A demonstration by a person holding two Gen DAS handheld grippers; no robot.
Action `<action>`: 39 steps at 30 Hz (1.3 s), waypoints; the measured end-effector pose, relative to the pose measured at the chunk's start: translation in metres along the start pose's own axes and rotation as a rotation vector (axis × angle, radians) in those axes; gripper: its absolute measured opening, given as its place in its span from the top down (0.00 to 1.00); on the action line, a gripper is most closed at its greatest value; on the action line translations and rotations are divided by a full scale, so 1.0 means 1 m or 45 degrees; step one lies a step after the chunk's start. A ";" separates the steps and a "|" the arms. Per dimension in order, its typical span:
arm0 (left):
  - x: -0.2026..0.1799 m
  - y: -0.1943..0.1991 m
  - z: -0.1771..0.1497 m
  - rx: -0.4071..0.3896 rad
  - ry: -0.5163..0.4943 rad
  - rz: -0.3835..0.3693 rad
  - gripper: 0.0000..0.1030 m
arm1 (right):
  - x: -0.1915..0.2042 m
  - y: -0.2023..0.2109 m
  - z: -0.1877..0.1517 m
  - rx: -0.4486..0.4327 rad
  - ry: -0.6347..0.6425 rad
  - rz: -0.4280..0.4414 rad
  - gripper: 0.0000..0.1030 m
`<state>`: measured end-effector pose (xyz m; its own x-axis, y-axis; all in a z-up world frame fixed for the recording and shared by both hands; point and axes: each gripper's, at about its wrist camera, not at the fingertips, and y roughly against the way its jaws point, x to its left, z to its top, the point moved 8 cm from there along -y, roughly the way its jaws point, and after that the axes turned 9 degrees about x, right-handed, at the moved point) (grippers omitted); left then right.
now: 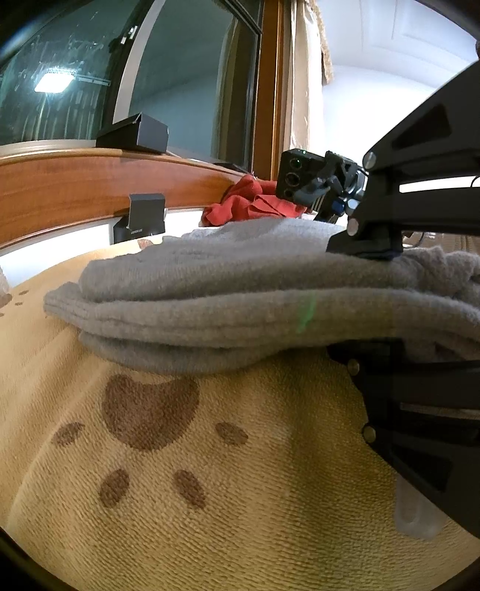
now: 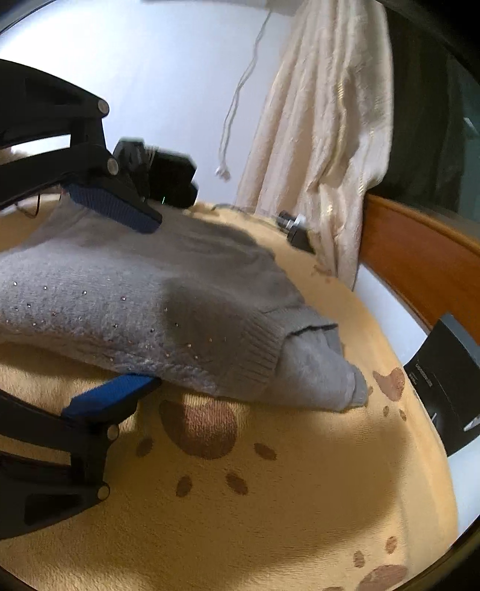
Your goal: Fold clothes
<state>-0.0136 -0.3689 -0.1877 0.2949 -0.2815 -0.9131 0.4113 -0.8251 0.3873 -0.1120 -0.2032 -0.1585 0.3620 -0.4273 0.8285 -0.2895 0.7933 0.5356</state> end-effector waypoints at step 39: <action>-0.055 0.105 -0.058 -0.281 -0.219 0.091 0.71 | 0.125 -0.019 -0.017 -0.155 0.325 -0.047 0.66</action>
<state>0.0639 -0.4118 -0.0893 0.1872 -0.4292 -0.8836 0.5781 -0.6791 0.4524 -0.0463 -0.2642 -0.0678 0.5863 -0.3461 0.7325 -0.1688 0.8321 0.5283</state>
